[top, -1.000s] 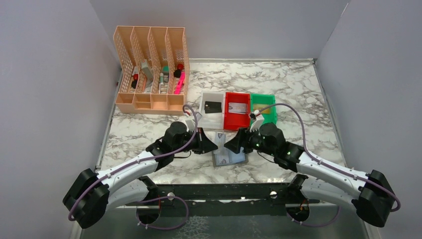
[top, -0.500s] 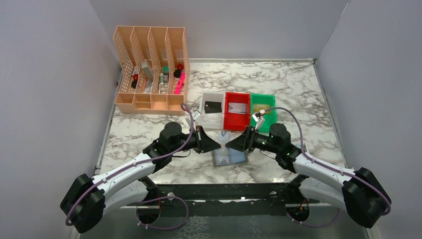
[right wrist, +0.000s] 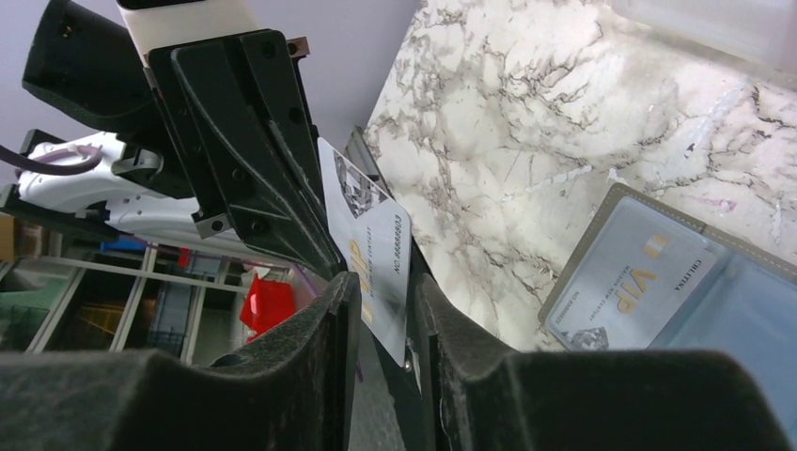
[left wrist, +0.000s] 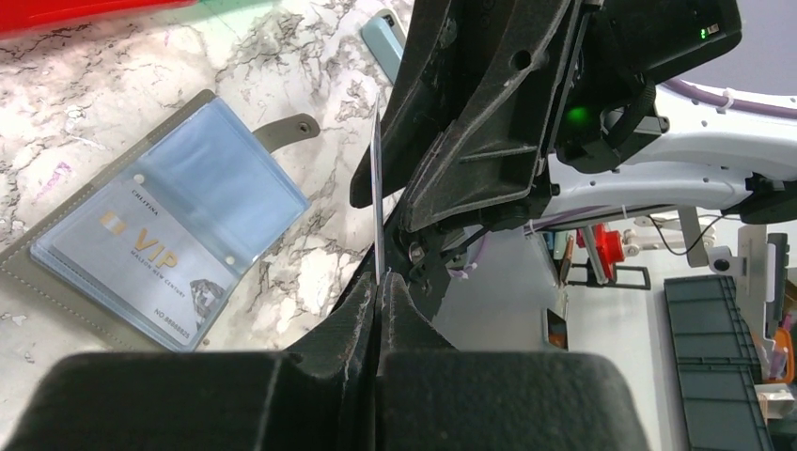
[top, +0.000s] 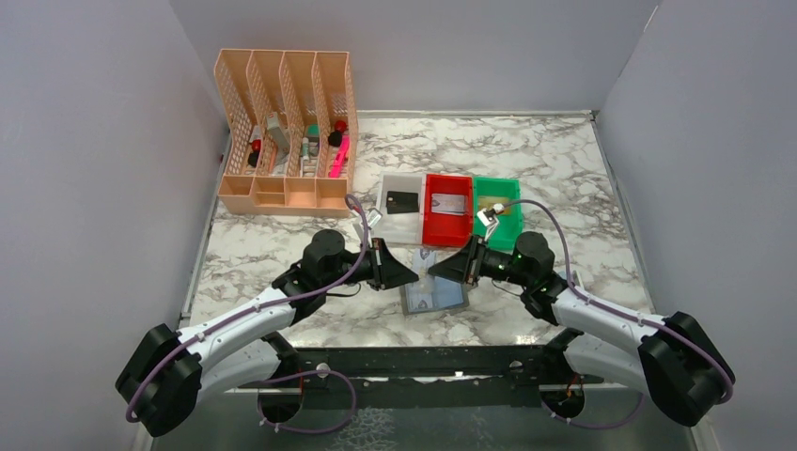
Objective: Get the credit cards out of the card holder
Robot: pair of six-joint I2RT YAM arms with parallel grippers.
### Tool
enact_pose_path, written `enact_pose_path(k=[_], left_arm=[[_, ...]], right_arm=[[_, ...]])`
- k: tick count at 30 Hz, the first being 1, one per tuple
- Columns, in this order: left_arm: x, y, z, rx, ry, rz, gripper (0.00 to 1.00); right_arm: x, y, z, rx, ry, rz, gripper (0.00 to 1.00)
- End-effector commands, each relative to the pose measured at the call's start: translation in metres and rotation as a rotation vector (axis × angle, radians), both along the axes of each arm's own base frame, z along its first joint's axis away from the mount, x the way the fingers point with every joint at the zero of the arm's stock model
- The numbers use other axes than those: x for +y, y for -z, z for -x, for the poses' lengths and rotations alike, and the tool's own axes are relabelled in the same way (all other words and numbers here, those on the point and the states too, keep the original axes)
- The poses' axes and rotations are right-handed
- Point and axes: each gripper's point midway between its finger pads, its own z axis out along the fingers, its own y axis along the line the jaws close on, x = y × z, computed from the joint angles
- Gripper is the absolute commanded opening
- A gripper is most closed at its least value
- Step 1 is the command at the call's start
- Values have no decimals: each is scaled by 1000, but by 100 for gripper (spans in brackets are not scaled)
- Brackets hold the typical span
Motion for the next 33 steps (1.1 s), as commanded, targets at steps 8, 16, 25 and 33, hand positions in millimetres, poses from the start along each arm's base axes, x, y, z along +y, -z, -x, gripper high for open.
enact_pose_path(k=[8,16,25,33], left_arm=[[-5,-16,4,-44,52,46,0],[-5,-23,4,-58,56,70,0],[-6,-22,3,-60,53,73,0],[-2,-11,-2,-38,7,51,34]], right_arm=[[-1,-11,10,-12,-62,-77,31],[1,-8,13,9,-85,-89,32],[1,-14,17,-8,-116,-110,14],[-2,-7,12,3,-81,-82,4]])
